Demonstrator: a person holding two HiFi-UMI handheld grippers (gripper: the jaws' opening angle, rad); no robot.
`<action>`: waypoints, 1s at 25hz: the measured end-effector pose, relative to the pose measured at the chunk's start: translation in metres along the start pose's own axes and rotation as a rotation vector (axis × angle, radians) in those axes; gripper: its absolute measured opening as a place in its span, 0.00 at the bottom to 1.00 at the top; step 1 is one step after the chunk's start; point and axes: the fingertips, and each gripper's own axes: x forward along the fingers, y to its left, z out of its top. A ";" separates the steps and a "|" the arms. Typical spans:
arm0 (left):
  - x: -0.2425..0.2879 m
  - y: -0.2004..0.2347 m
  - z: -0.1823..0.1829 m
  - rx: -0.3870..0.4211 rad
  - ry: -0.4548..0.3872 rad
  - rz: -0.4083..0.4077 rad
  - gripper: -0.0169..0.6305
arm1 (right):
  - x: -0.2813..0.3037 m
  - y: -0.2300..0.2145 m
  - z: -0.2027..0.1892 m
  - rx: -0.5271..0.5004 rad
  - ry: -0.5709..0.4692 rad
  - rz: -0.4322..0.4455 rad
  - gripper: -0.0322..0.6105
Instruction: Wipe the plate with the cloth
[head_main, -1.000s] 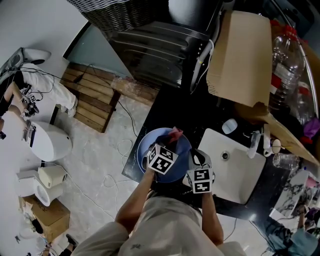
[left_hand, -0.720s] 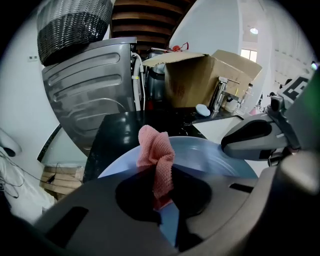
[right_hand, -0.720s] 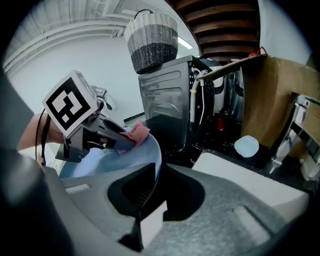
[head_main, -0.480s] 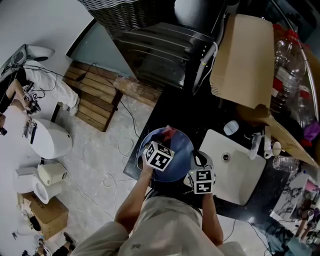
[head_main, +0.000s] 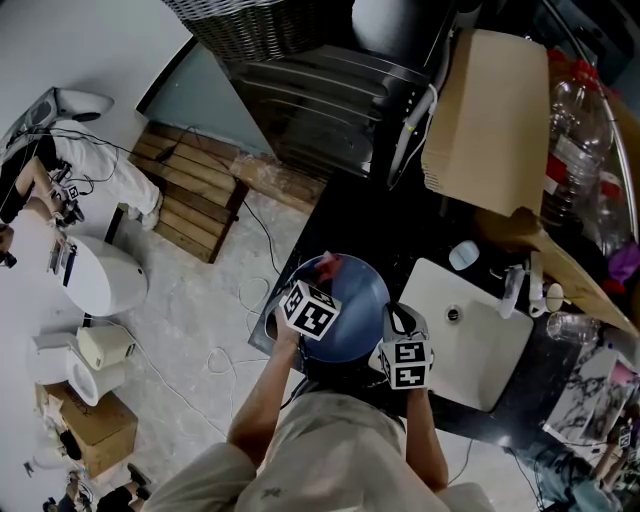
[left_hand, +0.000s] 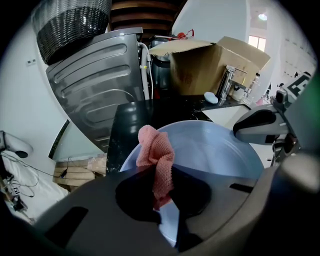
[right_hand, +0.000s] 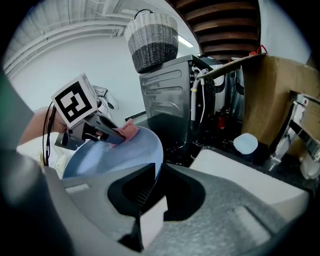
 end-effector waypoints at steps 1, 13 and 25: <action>-0.001 0.000 -0.002 0.002 0.006 0.000 0.08 | -0.001 0.000 -0.001 0.000 0.001 0.002 0.10; -0.019 0.007 -0.027 0.010 0.099 0.045 0.08 | -0.005 0.005 -0.005 0.010 -0.001 0.027 0.10; -0.034 0.005 -0.051 0.004 0.146 0.067 0.08 | -0.012 0.008 -0.010 0.007 0.002 0.031 0.10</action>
